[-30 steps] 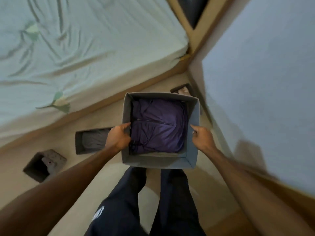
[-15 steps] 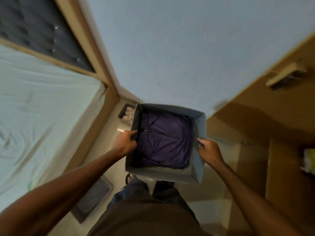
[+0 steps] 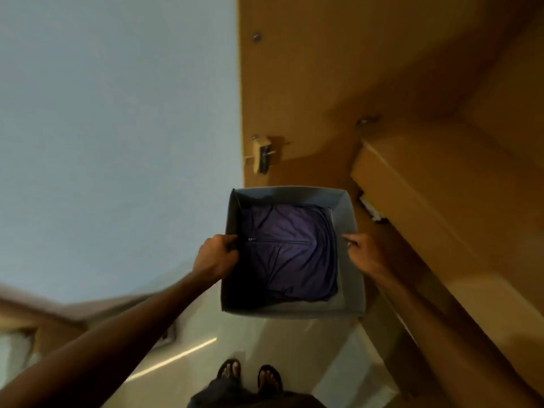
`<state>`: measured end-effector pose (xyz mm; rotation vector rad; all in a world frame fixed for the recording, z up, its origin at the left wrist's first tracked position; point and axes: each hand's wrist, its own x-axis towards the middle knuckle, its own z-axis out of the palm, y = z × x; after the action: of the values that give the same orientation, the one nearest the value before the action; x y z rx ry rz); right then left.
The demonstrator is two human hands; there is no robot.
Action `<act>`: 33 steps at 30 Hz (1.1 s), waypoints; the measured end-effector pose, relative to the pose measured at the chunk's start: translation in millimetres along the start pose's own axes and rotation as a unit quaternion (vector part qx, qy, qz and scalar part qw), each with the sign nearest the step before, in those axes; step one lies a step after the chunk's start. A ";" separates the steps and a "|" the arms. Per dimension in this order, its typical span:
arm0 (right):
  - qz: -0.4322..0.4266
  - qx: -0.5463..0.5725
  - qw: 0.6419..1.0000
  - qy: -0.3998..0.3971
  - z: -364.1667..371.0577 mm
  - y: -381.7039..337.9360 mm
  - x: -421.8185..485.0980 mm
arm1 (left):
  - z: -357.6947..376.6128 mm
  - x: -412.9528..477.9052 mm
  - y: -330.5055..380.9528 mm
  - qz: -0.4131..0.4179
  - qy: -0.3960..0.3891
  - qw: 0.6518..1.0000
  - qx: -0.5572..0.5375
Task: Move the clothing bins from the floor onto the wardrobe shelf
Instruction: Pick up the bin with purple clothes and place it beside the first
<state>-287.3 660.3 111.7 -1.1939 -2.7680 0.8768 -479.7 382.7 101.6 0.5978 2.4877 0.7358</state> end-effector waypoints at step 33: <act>0.369 0.289 0.804 0.365 -239.1 206.1 27.7 | 129.6 205.1 481.2 0.433 -0.166 0.879 0.109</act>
<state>-117.7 910.7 206.0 -1.9181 -1.2763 0.8915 -441.9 905.8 225.3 1.8133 1.9181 0.5630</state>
